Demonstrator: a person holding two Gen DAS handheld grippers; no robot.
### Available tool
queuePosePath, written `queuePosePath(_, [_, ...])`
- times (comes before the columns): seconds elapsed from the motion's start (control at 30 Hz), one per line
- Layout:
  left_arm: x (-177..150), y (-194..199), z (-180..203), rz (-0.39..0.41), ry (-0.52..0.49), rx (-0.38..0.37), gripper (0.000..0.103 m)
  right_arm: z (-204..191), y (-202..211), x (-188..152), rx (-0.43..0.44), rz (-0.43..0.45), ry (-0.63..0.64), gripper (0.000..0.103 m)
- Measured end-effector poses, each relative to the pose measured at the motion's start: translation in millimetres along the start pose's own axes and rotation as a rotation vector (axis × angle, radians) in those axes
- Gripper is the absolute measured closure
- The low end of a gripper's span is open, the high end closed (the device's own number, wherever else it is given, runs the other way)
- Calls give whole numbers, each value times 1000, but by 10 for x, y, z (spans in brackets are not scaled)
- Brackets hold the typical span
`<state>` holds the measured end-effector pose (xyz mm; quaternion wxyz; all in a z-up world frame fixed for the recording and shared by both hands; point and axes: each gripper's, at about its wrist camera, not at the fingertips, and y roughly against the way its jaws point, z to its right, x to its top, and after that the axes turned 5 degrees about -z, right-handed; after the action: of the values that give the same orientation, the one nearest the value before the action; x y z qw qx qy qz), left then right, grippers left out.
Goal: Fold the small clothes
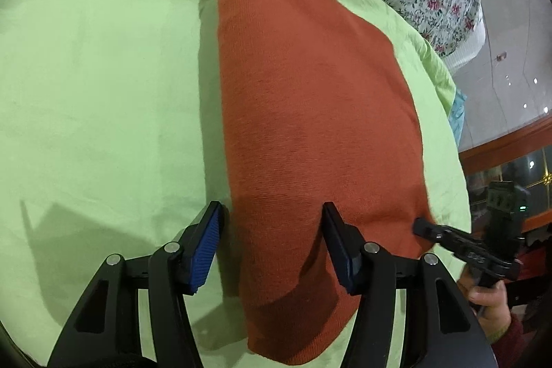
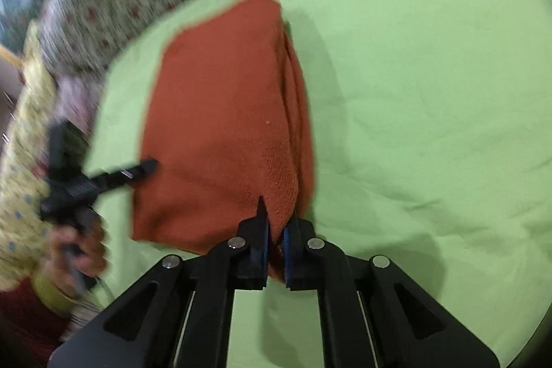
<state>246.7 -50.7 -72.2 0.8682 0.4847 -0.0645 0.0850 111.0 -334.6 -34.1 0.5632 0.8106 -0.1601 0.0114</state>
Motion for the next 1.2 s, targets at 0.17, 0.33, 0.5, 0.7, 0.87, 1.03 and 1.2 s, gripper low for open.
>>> queuePosePath(0.17, [-20,72,18,2,-24,18,44,-14,-22,43,-17,-34,19,88])
queuePosePath(0.33, [53,58,-82,4,38,-12,39,-15,116,241,53,30,-6,54])
queuePosePath(0.5, [120,7,-131,13,69,-32,36,30,-119,664,180,59,-69,45])
queuePosePath(0.7, [228,-89,-272,49,132,-184,57,51,-549,999,234,-2,-80,45])
queuePosePath(0.87, [192,-61,-292,64,132,-242,73,104,-627,996,311,-23,-127,67])
queuePosePath(1.03, [82,235,-223,103,91,-279,78,48,-476,909,371,0,-137,79])
queuePosePath(1.2, [-142,734,-434,155,93,-283,78,-312,-432,806,415,-6,-94,80])
